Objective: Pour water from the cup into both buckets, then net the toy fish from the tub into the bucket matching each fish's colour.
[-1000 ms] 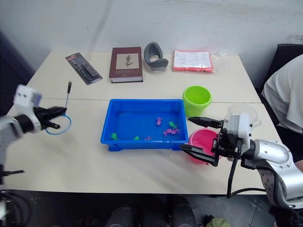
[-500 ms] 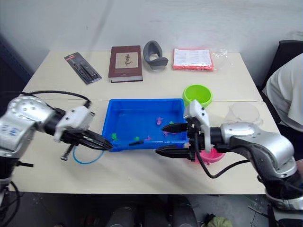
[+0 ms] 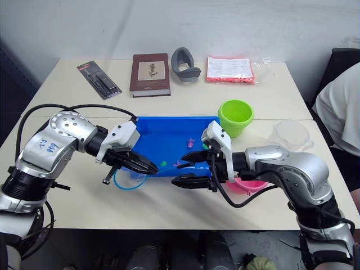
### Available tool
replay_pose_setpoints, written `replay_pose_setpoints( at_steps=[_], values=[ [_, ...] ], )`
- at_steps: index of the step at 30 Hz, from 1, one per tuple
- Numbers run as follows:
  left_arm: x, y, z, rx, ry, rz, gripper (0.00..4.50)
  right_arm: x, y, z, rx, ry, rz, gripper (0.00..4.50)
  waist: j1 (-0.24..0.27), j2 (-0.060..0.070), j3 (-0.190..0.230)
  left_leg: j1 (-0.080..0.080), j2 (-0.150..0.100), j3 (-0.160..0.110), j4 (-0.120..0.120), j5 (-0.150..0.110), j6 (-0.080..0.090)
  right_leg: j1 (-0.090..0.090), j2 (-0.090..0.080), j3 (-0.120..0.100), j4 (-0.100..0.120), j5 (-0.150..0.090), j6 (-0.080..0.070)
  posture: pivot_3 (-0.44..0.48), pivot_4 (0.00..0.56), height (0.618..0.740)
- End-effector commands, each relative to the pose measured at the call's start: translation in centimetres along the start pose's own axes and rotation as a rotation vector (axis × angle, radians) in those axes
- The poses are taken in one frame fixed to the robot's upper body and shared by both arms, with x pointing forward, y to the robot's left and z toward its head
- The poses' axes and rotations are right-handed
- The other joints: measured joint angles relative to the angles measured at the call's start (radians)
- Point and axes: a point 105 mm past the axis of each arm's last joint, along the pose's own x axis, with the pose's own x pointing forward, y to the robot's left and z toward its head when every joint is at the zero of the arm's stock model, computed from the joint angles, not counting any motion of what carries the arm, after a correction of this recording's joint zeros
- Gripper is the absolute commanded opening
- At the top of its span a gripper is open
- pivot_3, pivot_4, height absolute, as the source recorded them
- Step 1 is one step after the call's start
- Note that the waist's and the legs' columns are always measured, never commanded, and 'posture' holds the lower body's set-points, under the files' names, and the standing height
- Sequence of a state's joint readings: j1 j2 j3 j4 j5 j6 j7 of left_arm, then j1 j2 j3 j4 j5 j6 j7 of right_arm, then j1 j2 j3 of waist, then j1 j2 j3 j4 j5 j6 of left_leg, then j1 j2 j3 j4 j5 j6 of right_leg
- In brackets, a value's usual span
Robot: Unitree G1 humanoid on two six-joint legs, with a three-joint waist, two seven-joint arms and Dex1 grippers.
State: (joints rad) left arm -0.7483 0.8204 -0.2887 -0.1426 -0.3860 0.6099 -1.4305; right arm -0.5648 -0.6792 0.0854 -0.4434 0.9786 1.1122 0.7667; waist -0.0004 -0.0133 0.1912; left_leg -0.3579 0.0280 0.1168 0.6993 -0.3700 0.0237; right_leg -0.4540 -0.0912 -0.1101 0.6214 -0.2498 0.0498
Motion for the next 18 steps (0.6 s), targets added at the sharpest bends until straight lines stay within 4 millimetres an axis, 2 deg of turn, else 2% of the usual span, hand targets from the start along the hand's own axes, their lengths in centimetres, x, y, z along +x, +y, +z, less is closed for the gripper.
replay_pose_setpoints(
  at_steps=[1,6,7,9,16,18],
  values=[
    [0.2,-0.09,0.58,0.032,0.012,-0.01,0.05,-0.01,0.43,0.79,-0.018,-0.013,0.016,4.5,0.0,0.0,0.0,0.0,0.0,0.0,0.0,0.0,0.0,0.0,0.0,0.0,0.0,0.0,0.0,0.0,0.15,0.74],
    [0.35,-0.01,0.6,0.029,0.004,-0.005,0.05,0.26,0.46,0.57,0.0,0.005,0.03,4.5,0.0,0.0,0.0,0.0,0.0,0.0,0.0,0.0,0.0,0.0,0.0,0.0,0.0,0.0,0.0,0.0,0.15,0.74],
    [0.34,0.05,0.6,0.032,0.005,-0.002,0.02,0.3,0.46,0.54,0.002,0.007,0.032,4.25,0.0,0.0,0.0,0.0,0.0,0.0,0.0,0.0,0.0,0.0,0.0,0.0,0.0,0.0,0.0,0.0,0.15,0.74],
    [0.32,0.13,0.61,0.032,0.005,0.002,0.0,0.37,0.47,0.55,0.006,0.006,0.035,3.63,0.0,0.0,0.0,0.0,0.0,0.0,0.0,0.0,0.0,0.0,0.0,0.0,0.0,0.0,0.0,0.0,0.15,0.74],
    [0.38,0.14,0.53,0.033,0.011,-0.001,0.0,0.52,0.6,0.65,0.013,-0.007,0.045,0.03,0.0,0.0,0.0,0.0,0.0,0.0,0.0,0.0,0.0,0.0,0.0,0.0,0.0,0.0,0.0,0.0,0.15,0.74],
    [0.43,0.17,0.63,0.034,0.002,0.003,0.0,0.48,0.6,0.61,0.011,-0.007,0.045,0.03,0.0,0.0,0.0,0.0,0.0,0.0,0.0,0.0,0.0,0.0,0.0,0.0,0.0,0.0,0.0,0.0,0.15,0.74]
  ],
)
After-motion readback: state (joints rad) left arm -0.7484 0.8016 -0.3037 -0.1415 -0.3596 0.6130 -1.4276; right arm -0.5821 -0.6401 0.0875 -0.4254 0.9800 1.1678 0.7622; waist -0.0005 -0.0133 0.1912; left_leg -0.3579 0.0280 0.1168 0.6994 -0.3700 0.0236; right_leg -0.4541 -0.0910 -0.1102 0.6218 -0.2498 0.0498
